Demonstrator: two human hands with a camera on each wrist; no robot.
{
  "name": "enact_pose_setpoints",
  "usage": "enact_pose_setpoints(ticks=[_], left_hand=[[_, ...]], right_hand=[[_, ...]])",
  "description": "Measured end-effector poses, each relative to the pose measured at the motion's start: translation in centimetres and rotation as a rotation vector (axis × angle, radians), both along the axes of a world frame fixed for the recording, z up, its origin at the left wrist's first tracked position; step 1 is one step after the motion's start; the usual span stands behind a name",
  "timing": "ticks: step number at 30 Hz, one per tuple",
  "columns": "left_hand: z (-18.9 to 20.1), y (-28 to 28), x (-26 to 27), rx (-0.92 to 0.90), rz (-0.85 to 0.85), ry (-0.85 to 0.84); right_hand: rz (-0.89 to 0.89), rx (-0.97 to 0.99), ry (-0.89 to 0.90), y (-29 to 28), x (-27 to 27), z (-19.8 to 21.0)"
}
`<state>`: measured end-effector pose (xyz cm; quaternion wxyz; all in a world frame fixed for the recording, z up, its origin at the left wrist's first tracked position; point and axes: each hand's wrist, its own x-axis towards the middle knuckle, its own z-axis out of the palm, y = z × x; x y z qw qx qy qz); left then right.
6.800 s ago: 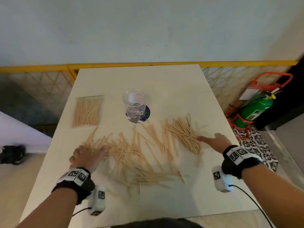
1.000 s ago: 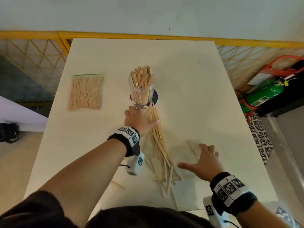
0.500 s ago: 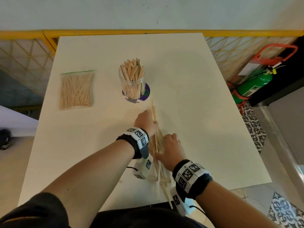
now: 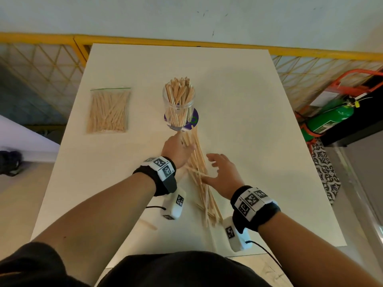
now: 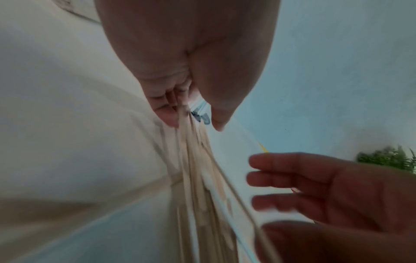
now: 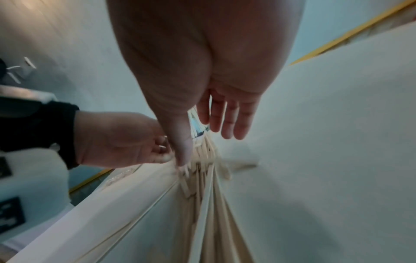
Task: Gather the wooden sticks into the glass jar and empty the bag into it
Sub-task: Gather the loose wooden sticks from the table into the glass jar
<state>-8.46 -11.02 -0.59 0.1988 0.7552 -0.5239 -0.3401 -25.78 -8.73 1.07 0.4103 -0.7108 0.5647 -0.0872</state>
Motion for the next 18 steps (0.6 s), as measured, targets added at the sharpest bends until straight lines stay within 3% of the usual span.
enact_pose_setpoints(ticks=[4,8,12,18], left_hand=[[-0.2,0.6,1.9,-0.052,-0.072,-0.144],[-1.1,2.0,2.7,0.06,-0.175,-0.097],[-0.7,2.6,2.1,0.066,-0.347,-0.118],[-0.3,0.6,0.8,0.096,-0.598,-0.257]], right_hand=[[0.107,0.076,0.24,0.9,-2.2,1.7],[0.199,0.222,0.44,3.9,-3.2,1.0],[0.112,0.168,0.365,4.9,-2.5,-0.2],[0.017,0.149,0.177,1.6,-0.8,-1.4]])
